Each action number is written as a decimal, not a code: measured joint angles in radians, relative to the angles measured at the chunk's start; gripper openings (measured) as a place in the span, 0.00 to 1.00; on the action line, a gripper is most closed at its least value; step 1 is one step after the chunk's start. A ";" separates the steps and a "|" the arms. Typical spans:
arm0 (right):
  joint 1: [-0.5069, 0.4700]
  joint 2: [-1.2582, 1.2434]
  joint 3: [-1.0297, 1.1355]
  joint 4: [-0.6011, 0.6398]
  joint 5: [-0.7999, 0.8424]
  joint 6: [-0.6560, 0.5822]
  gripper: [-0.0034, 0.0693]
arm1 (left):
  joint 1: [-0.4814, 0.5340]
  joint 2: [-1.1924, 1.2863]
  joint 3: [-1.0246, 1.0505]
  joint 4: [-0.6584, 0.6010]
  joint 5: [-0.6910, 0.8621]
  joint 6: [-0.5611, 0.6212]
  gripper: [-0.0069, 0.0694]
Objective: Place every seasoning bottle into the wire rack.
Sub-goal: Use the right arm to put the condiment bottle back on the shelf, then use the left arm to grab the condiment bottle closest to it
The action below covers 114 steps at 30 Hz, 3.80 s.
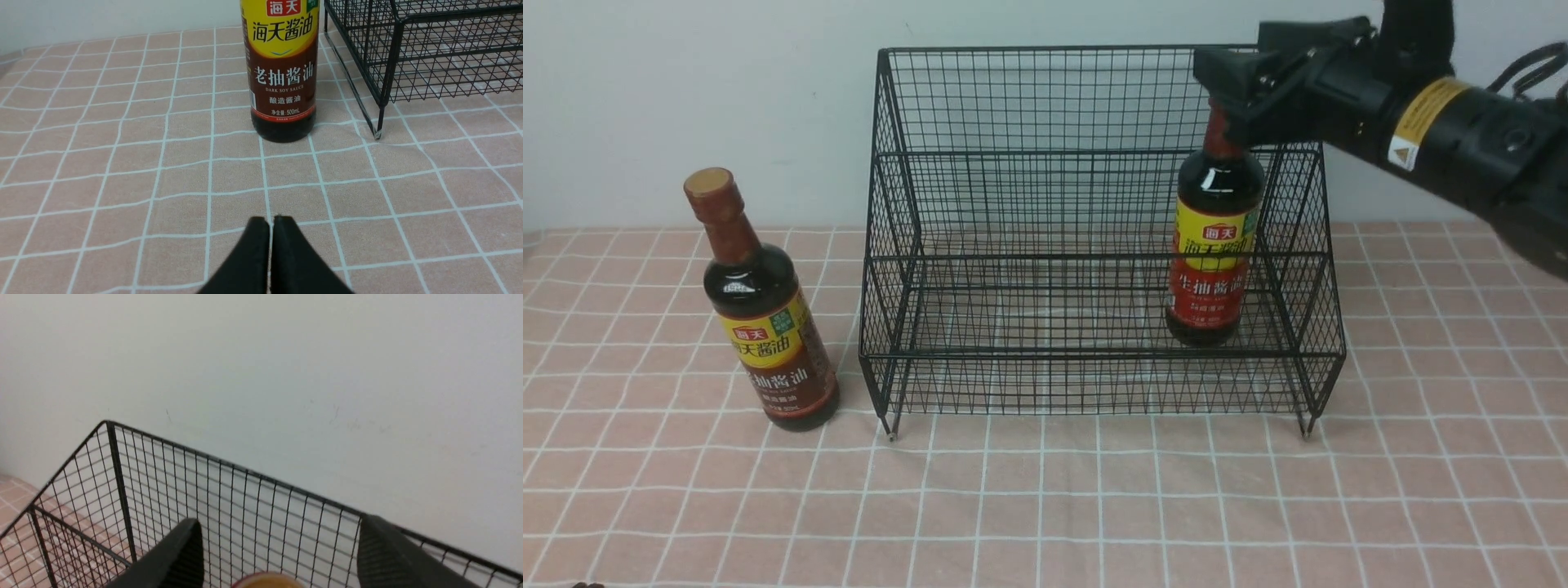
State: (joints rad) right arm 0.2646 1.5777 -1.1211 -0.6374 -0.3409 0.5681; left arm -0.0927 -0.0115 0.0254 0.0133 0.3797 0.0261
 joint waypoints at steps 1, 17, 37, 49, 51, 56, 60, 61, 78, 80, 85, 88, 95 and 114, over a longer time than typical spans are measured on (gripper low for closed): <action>0.000 -0.033 0.000 0.001 0.022 0.000 0.69 | 0.000 0.000 0.000 0.000 0.000 0.000 0.08; 0.000 -0.769 0.129 0.177 0.962 -0.115 0.13 | 0.000 0.000 0.000 0.000 0.000 0.000 0.08; 0.000 -1.417 0.921 0.821 0.436 -0.461 0.03 | 0.000 0.000 0.000 0.000 0.000 0.000 0.08; 0.000 -1.417 0.922 0.827 0.399 -0.476 0.03 | 0.000 0.000 0.000 0.000 0.000 0.000 0.08; 0.000 -1.417 0.922 0.827 0.399 -0.476 0.03 | 0.000 0.000 0.000 0.000 0.000 0.000 0.08; 0.000 -1.417 0.922 0.809 0.400 -0.487 0.03 | 0.000 0.000 0.000 0.000 0.000 0.000 0.08; -0.016 -1.443 0.938 0.715 0.447 -0.537 0.03 | 0.000 0.000 0.000 0.000 0.000 0.000 0.08; -0.019 -1.446 0.940 0.715 0.450 -0.538 0.03 | 0.000 0.000 0.000 0.000 0.000 0.000 0.08; -0.265 -1.589 1.144 0.637 0.708 -0.548 0.03 | 0.000 0.000 0.000 0.000 -0.001 0.000 0.08; -0.265 -1.589 1.144 0.637 0.709 -0.548 0.03 | 0.000 0.000 0.000 0.000 -0.001 0.000 0.08; -0.265 -1.589 1.144 0.637 0.709 -0.548 0.03 | 0.000 0.000 0.000 0.000 -0.001 0.000 0.08; -0.265 -1.589 1.144 0.637 0.709 -0.548 0.03 | 0.000 0.000 0.000 0.000 -0.001 0.000 0.08; -0.265 -1.589 1.144 0.637 0.709 -0.548 0.03 | 0.000 0.000 0.000 0.000 -0.001 0.000 0.08; -0.265 -1.589 1.144 0.637 0.709 -0.548 0.03 | 0.000 0.000 0.003 -0.013 -0.045 0.000 0.08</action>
State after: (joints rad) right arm -0.0008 -0.0112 0.0231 0.0000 0.3676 0.0198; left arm -0.0927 -0.0115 0.0289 0.0000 0.3348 0.0261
